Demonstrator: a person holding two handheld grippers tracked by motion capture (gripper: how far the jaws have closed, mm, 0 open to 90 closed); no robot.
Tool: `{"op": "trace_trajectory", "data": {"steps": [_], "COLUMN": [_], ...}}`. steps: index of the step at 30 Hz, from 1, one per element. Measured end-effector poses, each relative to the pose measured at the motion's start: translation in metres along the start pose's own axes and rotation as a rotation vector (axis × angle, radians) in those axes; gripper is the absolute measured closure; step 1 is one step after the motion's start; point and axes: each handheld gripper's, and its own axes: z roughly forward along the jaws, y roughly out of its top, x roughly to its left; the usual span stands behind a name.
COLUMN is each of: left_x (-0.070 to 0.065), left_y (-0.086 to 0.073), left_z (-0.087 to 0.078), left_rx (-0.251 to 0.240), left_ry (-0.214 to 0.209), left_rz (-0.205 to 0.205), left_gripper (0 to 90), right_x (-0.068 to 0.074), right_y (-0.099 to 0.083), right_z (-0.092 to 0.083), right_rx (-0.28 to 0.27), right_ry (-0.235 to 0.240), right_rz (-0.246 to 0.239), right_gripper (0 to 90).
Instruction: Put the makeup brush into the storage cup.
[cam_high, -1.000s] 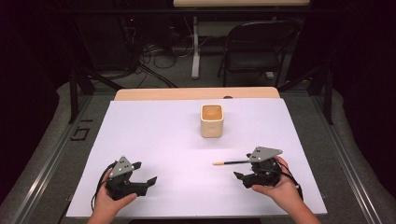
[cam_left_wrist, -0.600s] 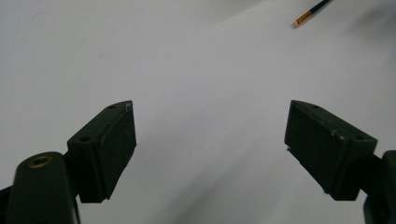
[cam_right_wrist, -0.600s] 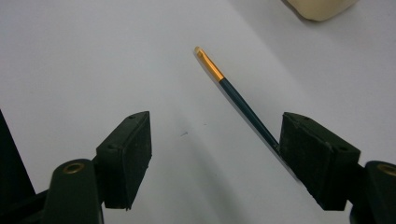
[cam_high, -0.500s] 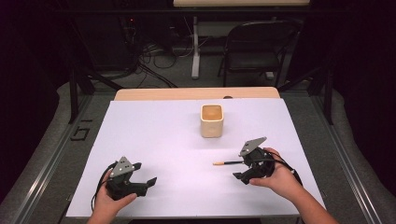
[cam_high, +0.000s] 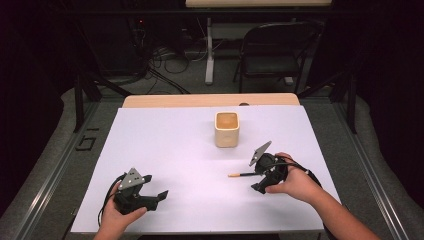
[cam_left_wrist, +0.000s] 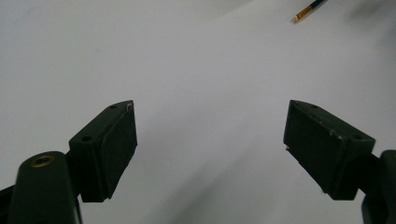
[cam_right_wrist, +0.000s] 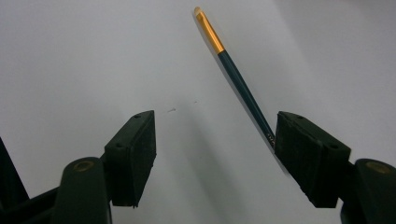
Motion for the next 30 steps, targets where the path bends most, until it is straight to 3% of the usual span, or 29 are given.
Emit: {"op": "trace_trajectory", "data": {"steps": [9,27,30], "left_x": [0.000,0.001,0.001], "left_y": [0.000,-0.001,-0.001], "left_z": [0.001,0.001,0.001], "left_rx": [0.002,0.001,0.003], "left_ry": [-0.003,-0.003,-0.003], "left_rz": [-0.003,-0.006,-0.004], "left_gripper": [17.7,17.8,17.8], "right_x": [-0.008,-0.028,-0.031], "right_y": [0.012,0.046,0.051], "right_z": [0.002,0.008,0.008], "right_rx": [0.074,0.086,0.118], "right_ry": [-0.009,0.011,0.012], "right_rz": [-0.054,-0.137,-0.148], "right_gripper": [31.3,33.1,33.6]}}
